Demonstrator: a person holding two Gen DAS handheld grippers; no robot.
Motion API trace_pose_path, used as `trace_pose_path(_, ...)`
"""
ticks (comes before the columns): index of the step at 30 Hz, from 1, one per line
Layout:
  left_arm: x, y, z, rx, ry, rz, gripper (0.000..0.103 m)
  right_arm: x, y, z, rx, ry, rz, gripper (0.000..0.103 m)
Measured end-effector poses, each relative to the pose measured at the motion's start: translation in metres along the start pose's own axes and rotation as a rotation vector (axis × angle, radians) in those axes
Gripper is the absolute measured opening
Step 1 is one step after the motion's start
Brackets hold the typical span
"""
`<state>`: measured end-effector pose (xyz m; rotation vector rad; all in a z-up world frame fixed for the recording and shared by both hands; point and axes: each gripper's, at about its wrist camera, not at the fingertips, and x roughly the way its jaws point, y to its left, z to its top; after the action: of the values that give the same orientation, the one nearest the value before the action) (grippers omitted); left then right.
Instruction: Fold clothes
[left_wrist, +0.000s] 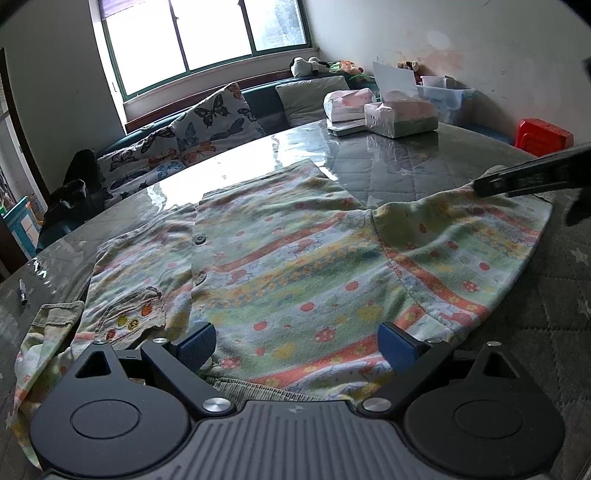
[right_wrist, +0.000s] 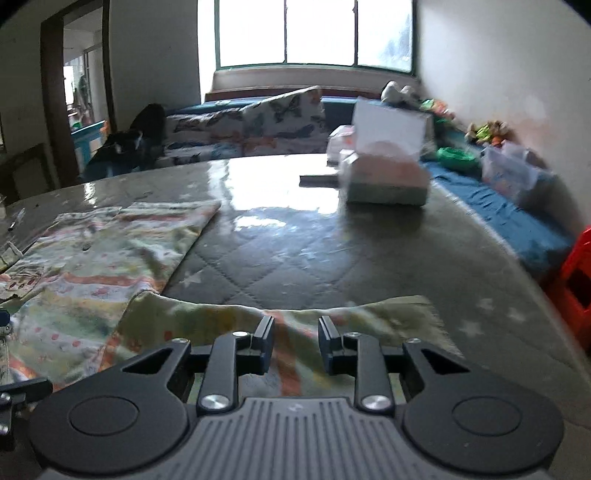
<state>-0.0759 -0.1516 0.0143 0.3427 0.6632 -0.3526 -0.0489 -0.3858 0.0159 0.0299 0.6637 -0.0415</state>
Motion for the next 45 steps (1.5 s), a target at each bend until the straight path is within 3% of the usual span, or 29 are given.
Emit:
trace_pose_path(1,0.000,0.001,0.000,-0.002,0.000,-0.001,0.096,0.005,0.000,0.001,0.001,0.005,0.006,0.039)
trace_pose_path(2,0.000,0.001,0.000,-0.004,0.001,-0.001,0.096,0.010,-0.002,0.001,0.001,0.005,-0.005,0.041)
trace_pose_path(8,-0.001,0.004,0.000,-0.006,0.000,-0.001,0.096,0.017,-0.019,-0.002,0.060,0.017,-0.079,0.041)
trace_pose_path(11,-0.003,0.007,0.001,-0.011,-0.006,0.003,0.096,0.012,-0.017,0.000,0.080,0.025,-0.050,0.041)
trace_pose_path(14,-0.005,0.011,0.001,-0.023,-0.008,0.012,0.096,0.006,0.001,0.002,0.074,0.022,0.039,0.041)
trace_pose_path(21,-0.012,0.026,-0.009,-0.052,0.001,0.039,0.096,0.004,0.067,0.001,-0.063,0.040,0.209,0.041)
trace_pose_path(30,-0.024,0.048,-0.022,-0.115,0.002,0.039,0.096,-0.003,0.095,0.000,-0.149,0.047,0.217,0.042)
trace_pose_path(37,-0.032,0.098,-0.017,-0.204,-0.044,0.161,0.096,0.007,0.132,0.004,-0.205,0.054,0.295,0.048)
trace_pose_path(43,-0.020,0.151,-0.024,-0.301,-0.006,0.242,0.095,0.015,0.151,-0.001,-0.232,0.075,0.321,0.052)
trace_pose_path(45,-0.018,0.162,-0.029,-0.324,0.009,0.231,0.095,0.016,0.154,-0.001,-0.239,0.075,0.320,0.055)
